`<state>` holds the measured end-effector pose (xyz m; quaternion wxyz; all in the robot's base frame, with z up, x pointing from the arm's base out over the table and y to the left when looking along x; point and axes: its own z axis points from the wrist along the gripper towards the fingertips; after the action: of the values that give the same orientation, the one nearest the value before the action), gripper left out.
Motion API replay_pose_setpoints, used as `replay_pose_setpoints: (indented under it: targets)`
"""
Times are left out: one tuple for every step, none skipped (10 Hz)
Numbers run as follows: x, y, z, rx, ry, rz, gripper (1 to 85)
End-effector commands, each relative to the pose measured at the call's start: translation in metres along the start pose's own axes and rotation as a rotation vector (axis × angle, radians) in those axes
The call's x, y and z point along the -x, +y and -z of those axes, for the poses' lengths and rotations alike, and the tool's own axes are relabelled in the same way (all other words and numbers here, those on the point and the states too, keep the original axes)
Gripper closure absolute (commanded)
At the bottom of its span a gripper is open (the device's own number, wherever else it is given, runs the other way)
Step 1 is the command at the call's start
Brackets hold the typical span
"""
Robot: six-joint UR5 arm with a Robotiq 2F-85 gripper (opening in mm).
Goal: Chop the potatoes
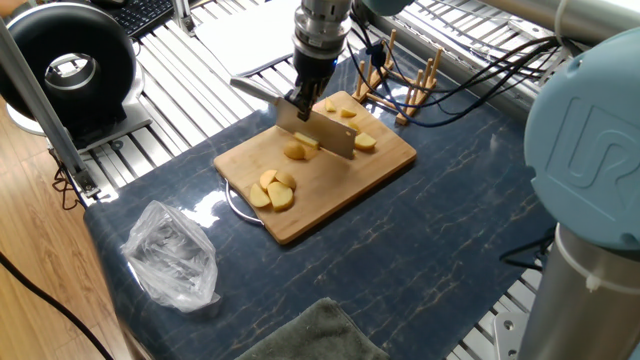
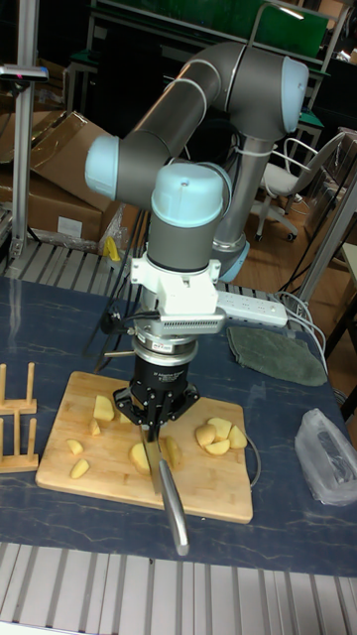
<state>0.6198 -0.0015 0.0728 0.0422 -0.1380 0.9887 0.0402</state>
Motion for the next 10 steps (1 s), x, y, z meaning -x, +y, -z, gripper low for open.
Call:
replay_pose_setpoints:
  targets:
    - [0.004, 0.010, 0.013, 0.008, 0.012, -0.028, 84.7]
    - [0.006, 0.014, 0.017, 0.006, 0.019, -0.037, 84.7]
    - [0.007, 0.017, 0.020, 0.014, 0.023, -0.045, 84.7]
    - [0.008, 0.017, 0.022, 0.009, 0.030, -0.048, 84.7]
    - [0.010, 0.017, 0.025, 0.003, 0.037, -0.048, 84.7]
    - [0.011, 0.015, 0.029, 0.000, 0.041, -0.037, 84.7]
    - [0.012, 0.008, 0.031, -0.008, 0.042, -0.004, 84.7]
    - [0.014, 0.001, 0.030, -0.004, 0.038, 0.017, 84.7]
    - [0.016, -0.001, 0.028, -0.004, 0.035, 0.020, 84.7]
    - [0.019, -0.002, 0.026, -0.004, 0.030, 0.020, 84.7]
